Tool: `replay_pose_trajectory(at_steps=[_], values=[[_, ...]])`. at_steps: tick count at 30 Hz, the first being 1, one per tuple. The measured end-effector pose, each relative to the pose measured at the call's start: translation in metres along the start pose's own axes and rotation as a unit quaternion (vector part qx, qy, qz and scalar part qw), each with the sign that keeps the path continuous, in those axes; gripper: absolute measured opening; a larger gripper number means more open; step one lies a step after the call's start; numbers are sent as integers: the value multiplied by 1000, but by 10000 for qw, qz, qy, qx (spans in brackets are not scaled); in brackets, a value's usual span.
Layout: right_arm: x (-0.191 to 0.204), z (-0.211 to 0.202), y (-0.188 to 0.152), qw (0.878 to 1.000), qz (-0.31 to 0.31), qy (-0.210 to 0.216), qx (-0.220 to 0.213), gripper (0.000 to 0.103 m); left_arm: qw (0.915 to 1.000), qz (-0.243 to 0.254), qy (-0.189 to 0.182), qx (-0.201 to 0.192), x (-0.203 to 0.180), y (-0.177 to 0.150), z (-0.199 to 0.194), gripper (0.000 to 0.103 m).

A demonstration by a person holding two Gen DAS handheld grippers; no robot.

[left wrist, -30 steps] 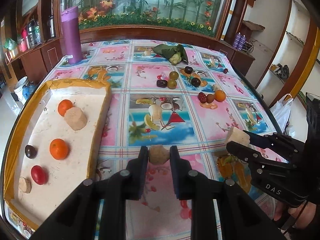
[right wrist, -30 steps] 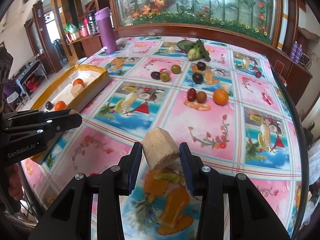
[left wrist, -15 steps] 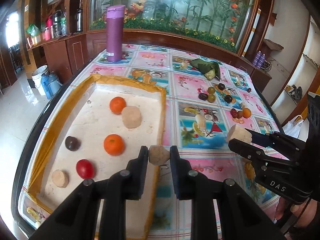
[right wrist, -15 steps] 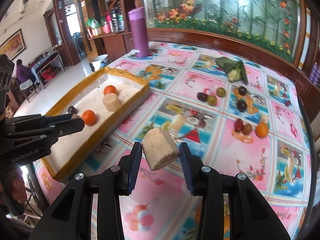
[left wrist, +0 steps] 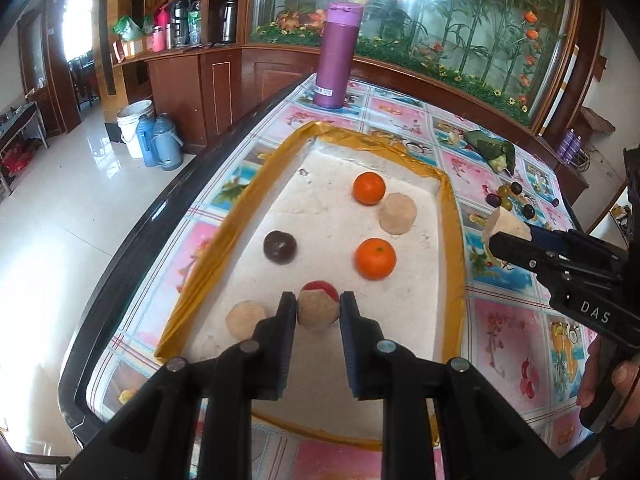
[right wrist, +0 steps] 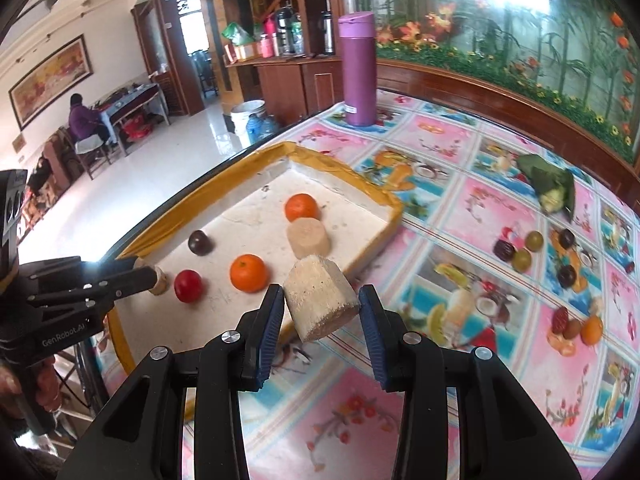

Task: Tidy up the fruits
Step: 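Carry the beige piece and tan ball into the tray while opening both tools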

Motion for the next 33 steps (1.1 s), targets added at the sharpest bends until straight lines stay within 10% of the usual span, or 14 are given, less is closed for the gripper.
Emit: replay_pose_trajectory(at_steps=[33], values=[[18, 85, 10, 9955, -595, 73, 730, 38, 9981, 288, -30, 538, -21, -24, 41, 25]])
Point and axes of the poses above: each gripper's, at about its wrist camera, not at the fingertips, and z roughly the way its jaws point, x to its left, y to its top, the point moved 4 cm from there along z, roughly the way its jaws point, and after that the axes turned 1 degree about y, right-handed, at the moved point
